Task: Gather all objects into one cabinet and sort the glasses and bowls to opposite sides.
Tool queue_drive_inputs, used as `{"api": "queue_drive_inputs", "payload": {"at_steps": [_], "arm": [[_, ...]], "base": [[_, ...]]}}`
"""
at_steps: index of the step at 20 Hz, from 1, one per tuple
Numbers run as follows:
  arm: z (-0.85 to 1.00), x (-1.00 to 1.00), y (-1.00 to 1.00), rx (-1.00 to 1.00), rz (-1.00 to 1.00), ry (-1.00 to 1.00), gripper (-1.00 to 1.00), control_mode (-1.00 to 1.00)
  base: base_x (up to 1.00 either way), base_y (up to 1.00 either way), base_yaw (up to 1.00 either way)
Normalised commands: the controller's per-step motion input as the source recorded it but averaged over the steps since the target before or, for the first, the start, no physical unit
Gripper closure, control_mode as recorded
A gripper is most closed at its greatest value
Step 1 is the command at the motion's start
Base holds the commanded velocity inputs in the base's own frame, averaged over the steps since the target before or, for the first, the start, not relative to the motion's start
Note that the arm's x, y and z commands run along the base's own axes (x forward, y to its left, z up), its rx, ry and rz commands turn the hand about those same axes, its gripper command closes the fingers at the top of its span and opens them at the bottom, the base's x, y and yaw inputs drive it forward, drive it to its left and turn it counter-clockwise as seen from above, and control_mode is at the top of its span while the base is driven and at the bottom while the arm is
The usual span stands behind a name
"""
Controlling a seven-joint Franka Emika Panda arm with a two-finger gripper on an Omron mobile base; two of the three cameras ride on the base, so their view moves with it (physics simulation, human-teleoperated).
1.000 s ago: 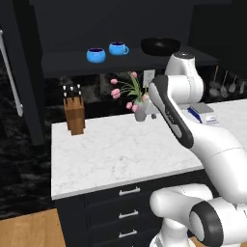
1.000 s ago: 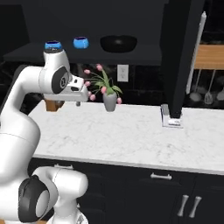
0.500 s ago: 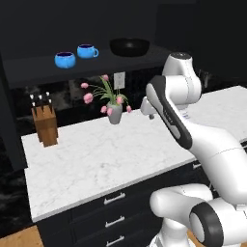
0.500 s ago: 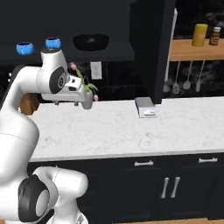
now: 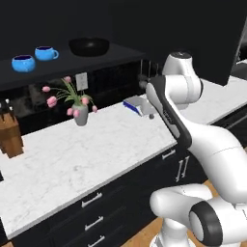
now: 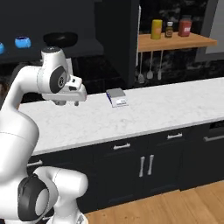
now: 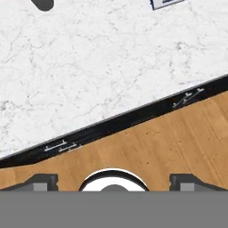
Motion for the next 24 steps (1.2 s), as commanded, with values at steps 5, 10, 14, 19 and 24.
{"api": "queue_drive_inputs", "payload": {"at_steps": [5, 10, 14, 19, 24], "arm": [[0.00, 0.00, 0.00, 0.00, 0.00, 0.00, -1.00, 1.00], [0.00, 0.00, 0.00, 0.00, 0.00, 0.00, -1.00, 1.00], [0.00, 0.00, 0.00, 0.00, 0.00, 0.00, -1.00, 1.00], [0.00, 0.00, 0.00, 0.00, 0.00, 0.00, -1.00, 1.00], [0.00, 0.00, 0.00, 0.00, 0.00, 0.00, -1.00, 1.00]], "base": [[-0.72, 0.00, -0.32], [-0.75, 0.00, -0.31], [-0.49, 0.00, -0.37], [-0.41, -0.04, -0.41], [-0.37, -0.04, -0.42]]}}
